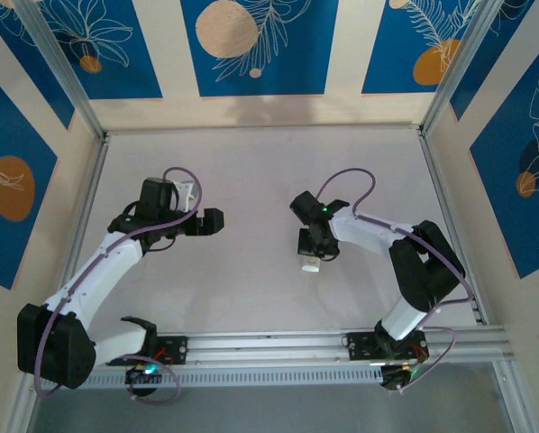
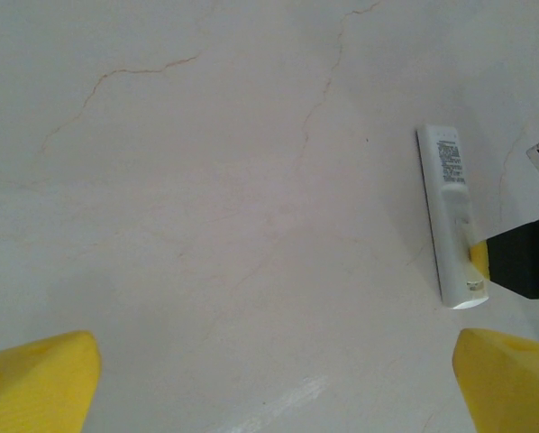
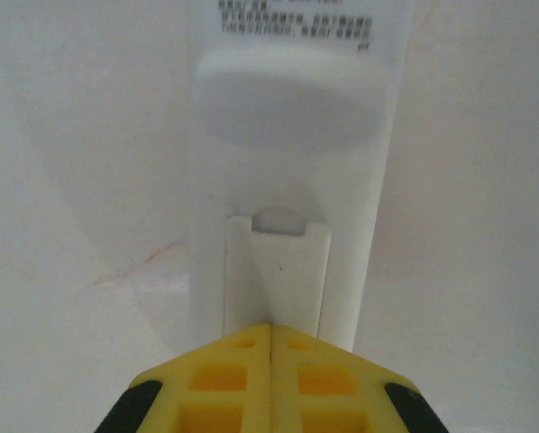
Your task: Load the batteries into the remote control
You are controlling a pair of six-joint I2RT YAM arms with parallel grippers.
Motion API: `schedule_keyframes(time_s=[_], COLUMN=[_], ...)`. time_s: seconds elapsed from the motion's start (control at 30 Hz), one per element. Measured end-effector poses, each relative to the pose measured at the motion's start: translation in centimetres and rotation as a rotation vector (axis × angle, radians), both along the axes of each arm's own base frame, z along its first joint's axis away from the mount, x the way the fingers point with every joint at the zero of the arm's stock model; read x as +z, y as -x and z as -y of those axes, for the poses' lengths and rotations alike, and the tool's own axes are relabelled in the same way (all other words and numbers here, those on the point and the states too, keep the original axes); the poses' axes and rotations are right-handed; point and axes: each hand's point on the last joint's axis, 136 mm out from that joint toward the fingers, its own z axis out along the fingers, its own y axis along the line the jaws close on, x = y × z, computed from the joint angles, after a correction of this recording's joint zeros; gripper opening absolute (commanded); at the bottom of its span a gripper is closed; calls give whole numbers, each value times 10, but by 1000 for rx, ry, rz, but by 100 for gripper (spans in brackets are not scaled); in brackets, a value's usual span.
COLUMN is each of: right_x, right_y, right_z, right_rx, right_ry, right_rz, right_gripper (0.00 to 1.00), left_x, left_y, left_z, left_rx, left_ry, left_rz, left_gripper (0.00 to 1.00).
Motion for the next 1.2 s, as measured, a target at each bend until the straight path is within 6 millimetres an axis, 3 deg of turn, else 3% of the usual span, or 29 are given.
schedule_keyframes(time_s=[0.37,0.67,0.87,1.0,1.2], right_x=[8,36,26,-4,-2], right_y=[14,-24,-30,-21,-22], right_z=[-6,3,3,3,0], right_rx=[29,-14,-15,-1,19], right_ry=[7,-33,-32,1,23], right_rz=[-31,46,43,2,30], right_gripper=[6,5,5,5,4], left_x=[0,-3,-4,-6,-6], left_y=[0,2,2,2,2], left_z=[1,1,1,1,2], left_rx=[-4,-4,-5,-6,-10], left_ry=[5,3,3,3,5], left_rz=[-1,-8,-10,-18,-21], left_gripper=[100,100,100,100,100])
